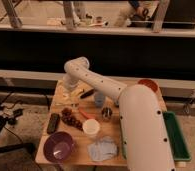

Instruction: Place banana in red bowl

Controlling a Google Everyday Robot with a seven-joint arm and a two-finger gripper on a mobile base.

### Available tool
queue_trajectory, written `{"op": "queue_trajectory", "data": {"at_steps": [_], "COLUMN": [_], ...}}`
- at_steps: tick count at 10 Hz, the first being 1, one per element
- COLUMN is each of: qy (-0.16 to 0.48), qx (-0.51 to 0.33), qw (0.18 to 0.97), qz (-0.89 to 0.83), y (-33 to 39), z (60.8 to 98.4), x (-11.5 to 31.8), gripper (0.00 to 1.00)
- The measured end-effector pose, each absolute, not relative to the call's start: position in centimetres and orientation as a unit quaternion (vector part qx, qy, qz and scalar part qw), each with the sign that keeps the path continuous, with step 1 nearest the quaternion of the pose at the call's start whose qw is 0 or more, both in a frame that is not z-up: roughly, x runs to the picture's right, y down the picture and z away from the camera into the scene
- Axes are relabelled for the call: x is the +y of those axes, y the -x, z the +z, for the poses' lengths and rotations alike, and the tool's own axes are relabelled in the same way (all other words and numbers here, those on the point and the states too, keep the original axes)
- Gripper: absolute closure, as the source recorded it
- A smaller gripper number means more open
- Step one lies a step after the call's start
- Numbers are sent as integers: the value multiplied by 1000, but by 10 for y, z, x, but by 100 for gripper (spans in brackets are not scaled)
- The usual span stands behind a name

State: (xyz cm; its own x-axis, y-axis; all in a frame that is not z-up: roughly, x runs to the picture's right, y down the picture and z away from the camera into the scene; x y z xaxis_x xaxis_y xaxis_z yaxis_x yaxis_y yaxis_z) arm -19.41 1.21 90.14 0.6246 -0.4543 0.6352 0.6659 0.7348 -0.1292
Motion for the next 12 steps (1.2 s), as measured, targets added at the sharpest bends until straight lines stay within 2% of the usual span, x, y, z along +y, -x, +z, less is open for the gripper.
{"op": "queue_trajectory", "data": {"at_steps": [5,12], "qy": [224,240], "qx": [-260,-237], "qw": [900,913], "qz": [-268,-232], "y": [192,191], "z": [928,960], "x": [12,12], "gripper": [20,20]}}
